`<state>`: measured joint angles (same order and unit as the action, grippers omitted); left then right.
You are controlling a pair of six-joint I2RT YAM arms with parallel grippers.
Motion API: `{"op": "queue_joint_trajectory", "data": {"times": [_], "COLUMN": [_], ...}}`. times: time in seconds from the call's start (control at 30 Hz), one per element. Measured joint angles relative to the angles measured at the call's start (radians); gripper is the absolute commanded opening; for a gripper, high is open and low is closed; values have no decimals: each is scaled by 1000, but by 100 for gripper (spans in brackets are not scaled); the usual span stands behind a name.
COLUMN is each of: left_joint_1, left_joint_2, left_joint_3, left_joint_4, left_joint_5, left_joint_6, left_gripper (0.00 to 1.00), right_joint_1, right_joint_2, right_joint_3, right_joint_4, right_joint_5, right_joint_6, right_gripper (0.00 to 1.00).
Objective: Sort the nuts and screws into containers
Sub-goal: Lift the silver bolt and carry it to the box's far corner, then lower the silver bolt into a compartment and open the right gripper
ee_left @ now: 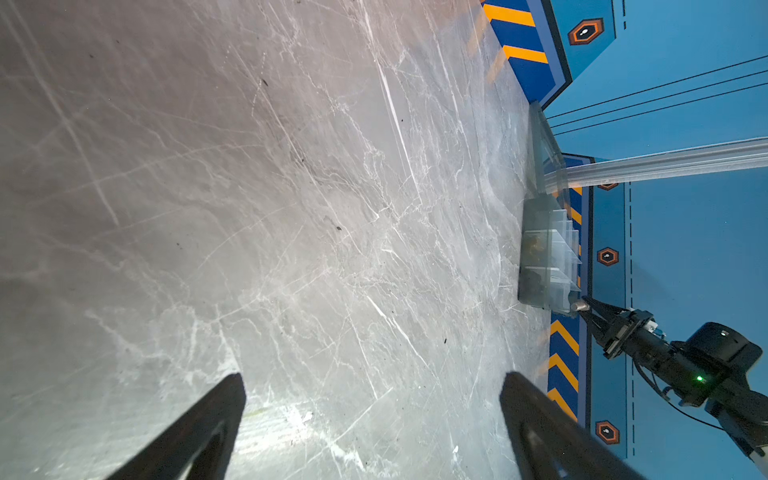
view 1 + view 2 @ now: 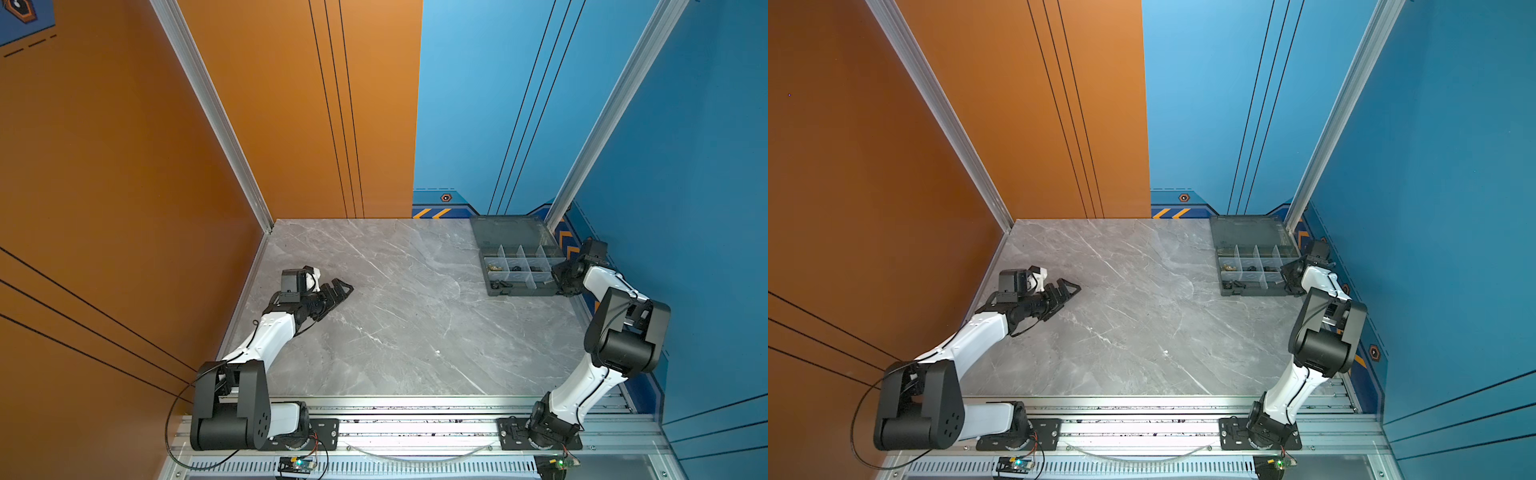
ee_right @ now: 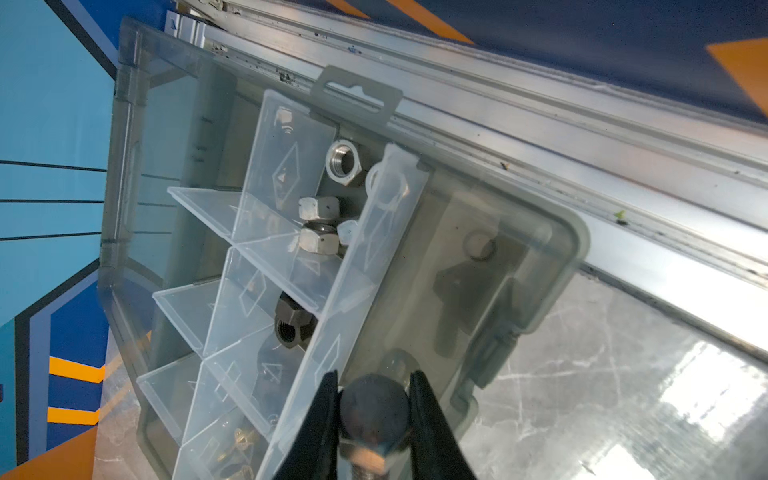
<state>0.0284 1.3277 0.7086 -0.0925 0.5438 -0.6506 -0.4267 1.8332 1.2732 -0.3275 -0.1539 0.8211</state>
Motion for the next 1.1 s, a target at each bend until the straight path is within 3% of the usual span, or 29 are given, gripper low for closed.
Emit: {"op": "queue_joint_trajectory", "data": {"times": [0.47, 0.63, 1.1], "left_joint_1": [3, 3, 3], "left_joint_2": [-11, -17, -39], "left_joint_3": [-3, -10, -15], "left_joint_4": [18, 23, 24], "left_joint_5": [1, 7, 11], "left_joint_6": [-1, -5, -5], "left_gripper": [98, 98, 98], "right_joint_1": [1, 1, 2], "right_joint_2": [89, 96, 123], "right_joint_3": [62, 66, 79], "right_joint_4": [-2, -2, -10], "right_joint_5": [0, 0, 0], "right_joint_6": [0, 0, 0], "right_gripper": [9, 22, 35]}}
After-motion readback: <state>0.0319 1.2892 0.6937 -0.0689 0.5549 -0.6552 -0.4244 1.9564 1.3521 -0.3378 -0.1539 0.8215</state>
